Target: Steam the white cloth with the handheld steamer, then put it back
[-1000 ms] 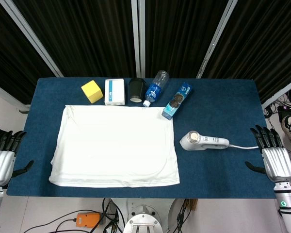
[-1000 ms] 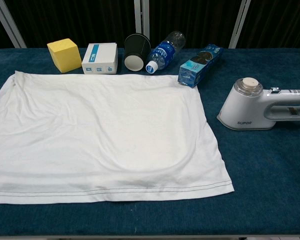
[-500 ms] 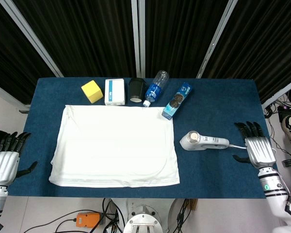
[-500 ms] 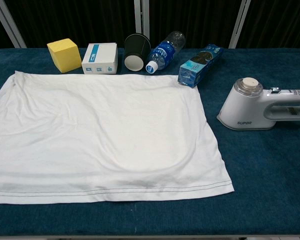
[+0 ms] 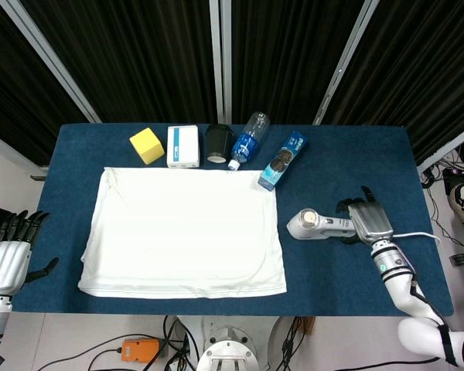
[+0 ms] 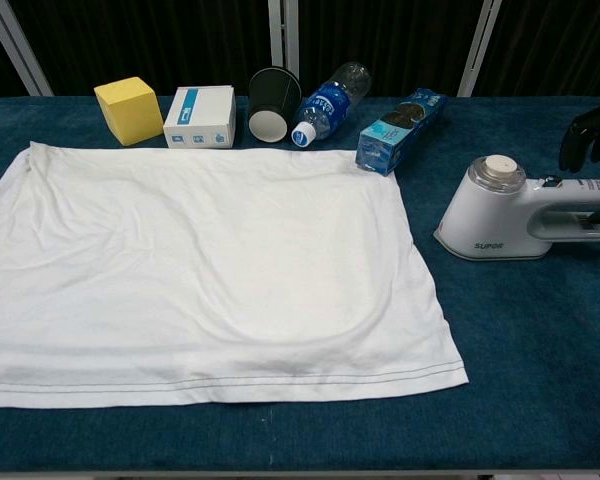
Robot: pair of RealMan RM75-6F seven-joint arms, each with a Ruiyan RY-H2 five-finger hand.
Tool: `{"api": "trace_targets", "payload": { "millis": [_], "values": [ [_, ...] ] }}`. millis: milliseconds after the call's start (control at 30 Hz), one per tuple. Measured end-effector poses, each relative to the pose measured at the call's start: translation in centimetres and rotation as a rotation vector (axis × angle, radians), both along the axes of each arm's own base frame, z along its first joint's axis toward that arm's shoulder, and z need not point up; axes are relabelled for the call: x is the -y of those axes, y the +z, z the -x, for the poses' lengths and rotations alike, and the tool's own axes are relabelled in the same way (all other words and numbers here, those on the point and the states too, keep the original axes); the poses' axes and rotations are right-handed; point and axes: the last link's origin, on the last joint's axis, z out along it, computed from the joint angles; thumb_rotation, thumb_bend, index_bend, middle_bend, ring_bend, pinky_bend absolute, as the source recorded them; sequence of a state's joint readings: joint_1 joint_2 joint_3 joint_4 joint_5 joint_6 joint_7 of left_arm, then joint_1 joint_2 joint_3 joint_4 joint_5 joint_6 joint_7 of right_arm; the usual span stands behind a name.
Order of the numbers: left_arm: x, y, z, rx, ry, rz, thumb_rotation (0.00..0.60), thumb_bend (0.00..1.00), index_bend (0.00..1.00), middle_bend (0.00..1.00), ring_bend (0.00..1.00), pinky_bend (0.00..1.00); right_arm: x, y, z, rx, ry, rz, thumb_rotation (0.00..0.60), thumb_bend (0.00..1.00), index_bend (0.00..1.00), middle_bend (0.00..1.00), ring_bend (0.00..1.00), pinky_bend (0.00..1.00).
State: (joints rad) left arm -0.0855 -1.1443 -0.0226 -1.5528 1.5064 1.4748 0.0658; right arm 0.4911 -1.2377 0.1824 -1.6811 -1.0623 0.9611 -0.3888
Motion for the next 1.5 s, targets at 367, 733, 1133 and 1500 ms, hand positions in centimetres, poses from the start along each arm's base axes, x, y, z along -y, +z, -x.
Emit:
{"api": "trace_targets", "payload": {
  "millis": [367,733,1133,1500],
  "values": [
    [-0.1,-0.1,0.0,-0.008,-0.004,0.004,0.600,0.16,0.09,0.09,0.00,0.00,0.7,-0.8,0.5,0.010,-0.025,-0.006,0.600,0.20,0.54,0.54,0.53,0.03],
    [-0.1,0.0,0.0,-0.021,0.003,0.005,0.600,0.16,0.09,0.09,0.00,0.00,1.2,-2.1,0.4,0.017,-0.016,-0.041,0.600,0.20,0.60,0.59,0.59,0.05],
    [-0.1,-0.1,0.1,-0.025,0.012,0.008,0.600,0.16,0.09,0.09,0.00,0.00,1.1,-2.8,0.9,0.045,-0.054,-0.054,0.600,0.20,0.61,0.61,0.60,0.07],
    [0.0,-0.3,0.4,-0.017,0.019,0.011,0.600,0.16,0.09,0.09,0.00,0.00,0.3,-3.0,1.9,0.103,-0.124,-0.049,0.600,0.20,0.64,0.63,0.63,0.07]
  ]
}}
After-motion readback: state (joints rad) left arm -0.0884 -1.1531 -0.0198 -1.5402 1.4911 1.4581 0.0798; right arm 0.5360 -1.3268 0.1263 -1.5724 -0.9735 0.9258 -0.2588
